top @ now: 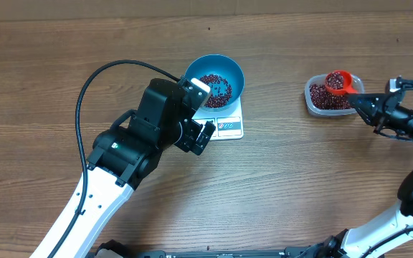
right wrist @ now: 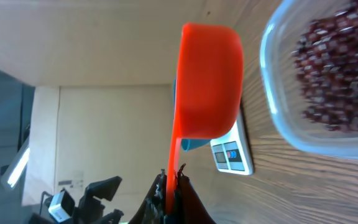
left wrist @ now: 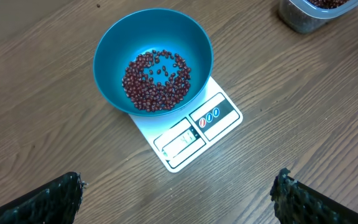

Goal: Scoop item into bowl and weigh 150g on scale
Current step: 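Lift the filled scoop and carry it left toward the teal bowl, then tilt the scoop over the teal bowl to pour beans in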

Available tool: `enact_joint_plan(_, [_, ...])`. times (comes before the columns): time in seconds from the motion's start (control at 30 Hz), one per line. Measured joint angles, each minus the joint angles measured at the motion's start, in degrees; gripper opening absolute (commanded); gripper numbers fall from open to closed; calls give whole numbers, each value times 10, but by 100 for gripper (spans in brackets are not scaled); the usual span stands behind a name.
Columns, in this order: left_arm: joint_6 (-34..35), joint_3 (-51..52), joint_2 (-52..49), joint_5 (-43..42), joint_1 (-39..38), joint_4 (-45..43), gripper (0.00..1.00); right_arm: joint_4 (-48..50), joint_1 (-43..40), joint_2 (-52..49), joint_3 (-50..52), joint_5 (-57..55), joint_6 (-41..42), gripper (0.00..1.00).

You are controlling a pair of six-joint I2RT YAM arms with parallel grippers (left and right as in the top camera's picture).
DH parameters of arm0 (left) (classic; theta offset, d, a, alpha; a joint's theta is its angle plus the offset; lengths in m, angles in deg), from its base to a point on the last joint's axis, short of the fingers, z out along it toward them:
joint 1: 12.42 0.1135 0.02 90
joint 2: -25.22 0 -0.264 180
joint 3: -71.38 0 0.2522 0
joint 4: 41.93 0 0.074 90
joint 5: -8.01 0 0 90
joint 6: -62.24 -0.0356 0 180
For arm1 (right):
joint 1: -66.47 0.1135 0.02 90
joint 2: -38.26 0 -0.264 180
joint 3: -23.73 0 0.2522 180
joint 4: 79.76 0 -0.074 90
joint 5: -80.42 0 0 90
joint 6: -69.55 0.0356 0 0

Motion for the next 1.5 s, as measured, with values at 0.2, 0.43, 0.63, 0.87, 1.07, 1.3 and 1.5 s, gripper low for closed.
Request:
enact_joint_plan(0.2, [0,0,0,0,0,0,100,7,67,0,0,49,-7,4])
enact_joint_plan(0.43, [0,0,0,0,0,0,100,18,141,0,0,75,-6,4])
enact_joint_plan(0.63, [0,0,0,0,0,0,99,35,198,0,0,81,-6,4])
enact_joint_plan(0.87, [0,0,-1,0,0,0,100,152,263,0,2,94,53,4])
enact_joint_plan(1.07, [0,0,-2,0,0,0,100,303,308,0,3,86,189,4])
enact_joint_plan(1.3, [0,0,-3,0,0,0,100,449,350,0,4,25,364,4])
enact_joint_plan(1.5, [0,0,-3,0,0,0,100,549,387,-1,5,-33,440,4])
